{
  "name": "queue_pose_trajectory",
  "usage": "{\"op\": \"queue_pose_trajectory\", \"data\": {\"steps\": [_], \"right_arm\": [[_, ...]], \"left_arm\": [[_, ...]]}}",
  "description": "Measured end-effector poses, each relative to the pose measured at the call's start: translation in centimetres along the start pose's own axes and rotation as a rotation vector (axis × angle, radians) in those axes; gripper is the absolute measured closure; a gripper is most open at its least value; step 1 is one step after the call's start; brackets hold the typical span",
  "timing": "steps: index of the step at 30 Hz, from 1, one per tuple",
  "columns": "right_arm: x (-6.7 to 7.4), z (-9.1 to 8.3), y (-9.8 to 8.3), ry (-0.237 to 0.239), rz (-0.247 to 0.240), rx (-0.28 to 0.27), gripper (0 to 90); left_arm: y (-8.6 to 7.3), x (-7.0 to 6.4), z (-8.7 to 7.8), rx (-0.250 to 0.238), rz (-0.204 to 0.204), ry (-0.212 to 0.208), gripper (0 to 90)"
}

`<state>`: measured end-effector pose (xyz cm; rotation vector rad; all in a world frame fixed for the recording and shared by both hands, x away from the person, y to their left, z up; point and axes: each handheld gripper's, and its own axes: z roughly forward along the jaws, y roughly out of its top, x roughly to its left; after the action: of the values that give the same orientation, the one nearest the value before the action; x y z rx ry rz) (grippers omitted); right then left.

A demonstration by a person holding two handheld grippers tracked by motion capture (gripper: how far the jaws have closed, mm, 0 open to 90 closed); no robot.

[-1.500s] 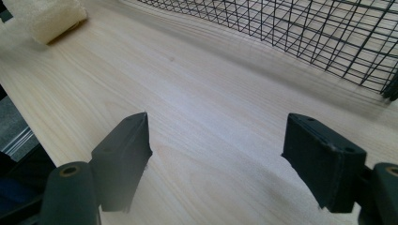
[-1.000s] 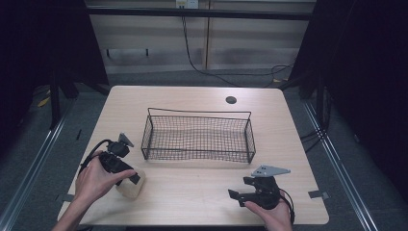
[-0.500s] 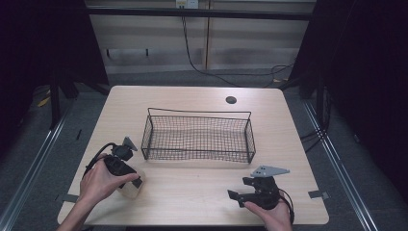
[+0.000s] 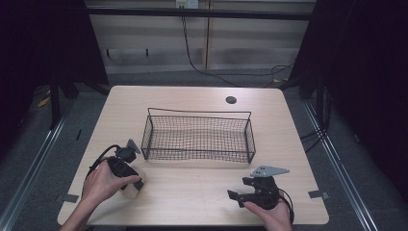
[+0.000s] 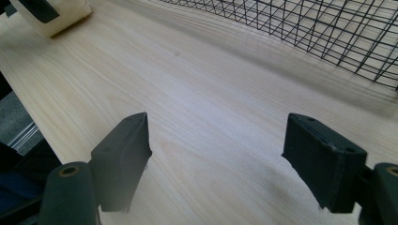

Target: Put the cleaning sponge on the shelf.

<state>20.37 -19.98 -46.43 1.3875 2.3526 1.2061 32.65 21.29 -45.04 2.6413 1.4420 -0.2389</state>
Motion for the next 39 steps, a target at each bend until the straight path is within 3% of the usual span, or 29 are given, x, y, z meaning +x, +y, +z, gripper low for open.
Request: {"op": "queue_pose_trajectory", "data": {"steps": [9, 21, 31, 33, 39], "right_arm": [[0.0, 0.0, 0.0, -0.002, -0.003, -0.002, 22.9], [0.0, 0.1, 0.0, 0.002, -0.003, 0.003, 22.9], [0.0, 0.1, 0.0, -0.005, -0.001, 0.004, 22.8], [0.0, 0.1, 0.0, -0.003, 0.001, 0.005, 22.7], [-0.1, 0.0, 0.0, -0.004, -0.001, 0.003, 22.7]], "left_arm": [[-0.2, 0.1, -0.1, 0.01, 0.006, -0.003, 26.5], [-0.5, -0.2, -0.9, -0.013, 0.025, -0.022, 26.6], [-1.0, -0.2, -1.7, -0.035, 0.046, -0.068, 26.7], [-1.1, -0.1, -1.9, -0.04, 0.048, -0.094, 26.7], [-1.3, -0.1, -2.3, -0.062, 0.049, -0.109, 26.7]]}}
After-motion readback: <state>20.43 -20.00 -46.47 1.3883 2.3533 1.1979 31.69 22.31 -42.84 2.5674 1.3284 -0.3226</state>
